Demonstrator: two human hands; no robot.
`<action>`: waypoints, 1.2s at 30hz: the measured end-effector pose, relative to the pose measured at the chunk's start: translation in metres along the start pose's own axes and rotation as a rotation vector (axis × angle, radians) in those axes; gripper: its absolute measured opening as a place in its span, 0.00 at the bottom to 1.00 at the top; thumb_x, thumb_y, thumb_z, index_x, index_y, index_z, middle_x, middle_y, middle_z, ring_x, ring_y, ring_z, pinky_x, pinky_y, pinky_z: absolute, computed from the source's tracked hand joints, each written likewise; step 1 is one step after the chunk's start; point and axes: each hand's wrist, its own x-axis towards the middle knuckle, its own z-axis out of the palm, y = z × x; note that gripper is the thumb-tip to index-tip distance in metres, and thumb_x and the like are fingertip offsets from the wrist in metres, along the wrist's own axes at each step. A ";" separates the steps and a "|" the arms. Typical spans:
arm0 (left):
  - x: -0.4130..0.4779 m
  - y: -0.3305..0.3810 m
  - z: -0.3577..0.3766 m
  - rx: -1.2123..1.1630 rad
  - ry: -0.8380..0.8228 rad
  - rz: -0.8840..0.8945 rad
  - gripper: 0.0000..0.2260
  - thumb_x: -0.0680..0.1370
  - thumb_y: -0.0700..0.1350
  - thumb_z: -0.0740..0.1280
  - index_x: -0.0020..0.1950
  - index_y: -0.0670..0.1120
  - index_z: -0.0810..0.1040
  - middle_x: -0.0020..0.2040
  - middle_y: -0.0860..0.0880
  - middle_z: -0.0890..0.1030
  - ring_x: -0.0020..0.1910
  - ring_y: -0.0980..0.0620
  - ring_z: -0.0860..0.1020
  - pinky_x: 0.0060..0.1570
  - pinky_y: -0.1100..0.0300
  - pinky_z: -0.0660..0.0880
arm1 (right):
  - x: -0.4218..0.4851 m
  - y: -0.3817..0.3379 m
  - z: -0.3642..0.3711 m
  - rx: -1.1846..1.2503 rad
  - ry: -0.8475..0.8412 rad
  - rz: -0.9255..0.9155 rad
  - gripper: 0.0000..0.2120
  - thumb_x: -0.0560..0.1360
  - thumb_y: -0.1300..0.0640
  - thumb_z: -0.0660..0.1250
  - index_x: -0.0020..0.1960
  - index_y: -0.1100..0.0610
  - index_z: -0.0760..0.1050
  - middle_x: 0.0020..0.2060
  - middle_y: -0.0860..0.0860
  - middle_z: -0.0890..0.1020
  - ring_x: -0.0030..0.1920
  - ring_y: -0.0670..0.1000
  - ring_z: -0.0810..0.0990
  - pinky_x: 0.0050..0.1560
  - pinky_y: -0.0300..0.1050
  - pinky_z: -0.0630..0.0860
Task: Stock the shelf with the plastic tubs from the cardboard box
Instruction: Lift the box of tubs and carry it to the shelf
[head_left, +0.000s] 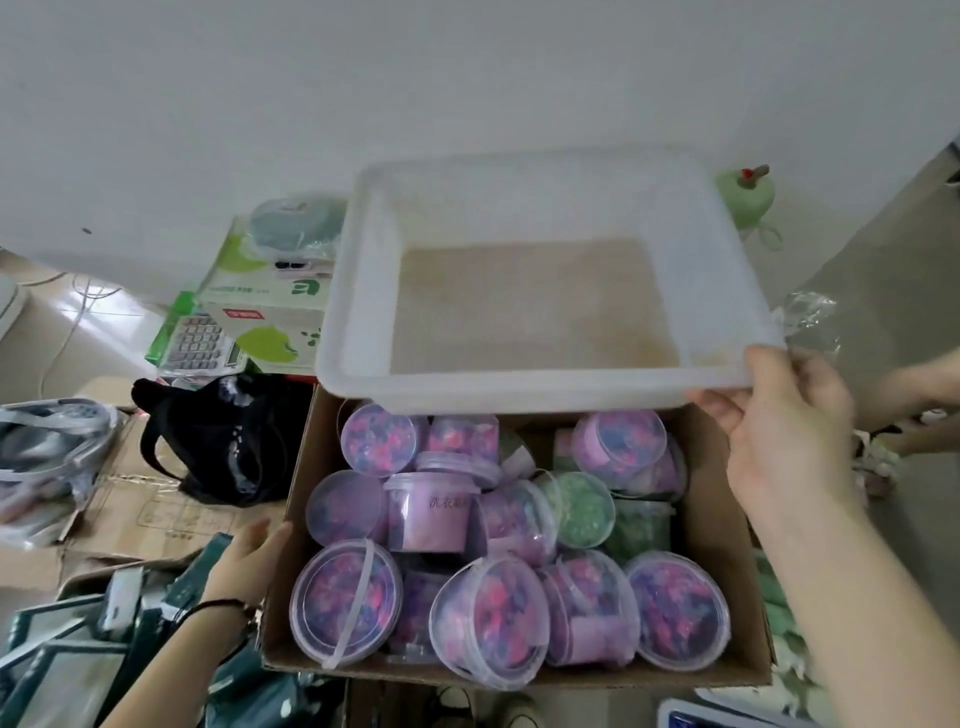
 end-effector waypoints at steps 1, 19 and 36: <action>0.003 -0.001 0.000 -0.005 -0.008 -0.001 0.21 0.80 0.48 0.65 0.69 0.39 0.70 0.65 0.37 0.75 0.63 0.38 0.73 0.66 0.43 0.67 | 0.007 0.001 0.013 0.005 -0.018 0.000 0.07 0.79 0.63 0.61 0.42 0.55 0.69 0.45 0.57 0.79 0.39 0.51 0.81 0.34 0.40 0.79; 0.038 0.009 0.013 0.061 0.094 0.136 0.12 0.78 0.41 0.66 0.61 0.42 0.76 0.51 0.41 0.81 0.50 0.39 0.79 0.54 0.43 0.75 | 0.076 0.091 -0.030 -0.208 -0.276 0.143 0.15 0.78 0.48 0.65 0.62 0.53 0.71 0.59 0.52 0.79 0.54 0.51 0.83 0.56 0.46 0.79; 0.065 0.012 0.032 0.170 0.065 0.340 0.11 0.80 0.40 0.61 0.63 0.42 0.70 0.52 0.40 0.78 0.52 0.35 0.76 0.51 0.46 0.71 | 0.068 0.183 -0.200 -1.173 -0.189 -0.007 0.18 0.77 0.60 0.66 0.66 0.56 0.70 0.54 0.55 0.81 0.52 0.58 0.79 0.46 0.46 0.69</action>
